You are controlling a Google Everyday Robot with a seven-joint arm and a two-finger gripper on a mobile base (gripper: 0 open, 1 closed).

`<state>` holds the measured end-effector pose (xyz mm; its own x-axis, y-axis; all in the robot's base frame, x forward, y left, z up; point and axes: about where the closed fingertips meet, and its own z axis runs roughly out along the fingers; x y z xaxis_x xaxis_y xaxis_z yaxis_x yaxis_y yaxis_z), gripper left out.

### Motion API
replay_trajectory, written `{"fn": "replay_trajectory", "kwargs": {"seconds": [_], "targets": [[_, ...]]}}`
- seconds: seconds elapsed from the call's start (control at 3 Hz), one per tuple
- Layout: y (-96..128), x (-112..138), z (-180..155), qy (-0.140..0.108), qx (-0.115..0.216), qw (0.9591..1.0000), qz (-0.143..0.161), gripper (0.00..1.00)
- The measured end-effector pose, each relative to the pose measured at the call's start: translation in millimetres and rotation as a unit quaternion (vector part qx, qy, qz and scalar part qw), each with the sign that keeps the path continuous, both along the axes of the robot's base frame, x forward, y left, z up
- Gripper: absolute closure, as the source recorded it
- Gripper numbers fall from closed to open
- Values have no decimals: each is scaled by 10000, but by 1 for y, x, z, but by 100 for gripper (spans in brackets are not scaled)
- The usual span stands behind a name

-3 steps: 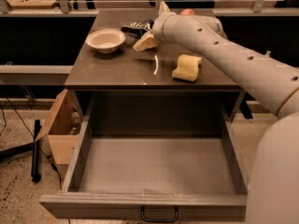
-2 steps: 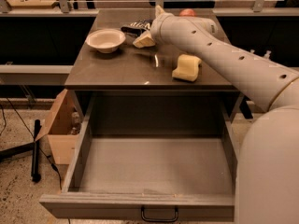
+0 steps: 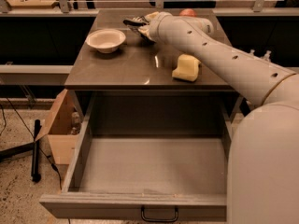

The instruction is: Place blue chip bag into top drawer

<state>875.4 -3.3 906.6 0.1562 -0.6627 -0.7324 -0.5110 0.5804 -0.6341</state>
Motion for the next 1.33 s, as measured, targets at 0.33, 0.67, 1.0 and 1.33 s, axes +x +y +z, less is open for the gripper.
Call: {"fn": "replay_trajectory", "kwargs": {"seconds": [0.33, 0.67, 1.0, 1.33], "targets": [[-8, 0, 16, -137, -32, 9998, -152, 90], [-49, -19, 46, -196, 44, 9983, -542, 100], [-71, -56, 66, -63, 149, 9969, -772, 100], [-70, -110, 68, 230, 439, 9957, -788, 100]]}}
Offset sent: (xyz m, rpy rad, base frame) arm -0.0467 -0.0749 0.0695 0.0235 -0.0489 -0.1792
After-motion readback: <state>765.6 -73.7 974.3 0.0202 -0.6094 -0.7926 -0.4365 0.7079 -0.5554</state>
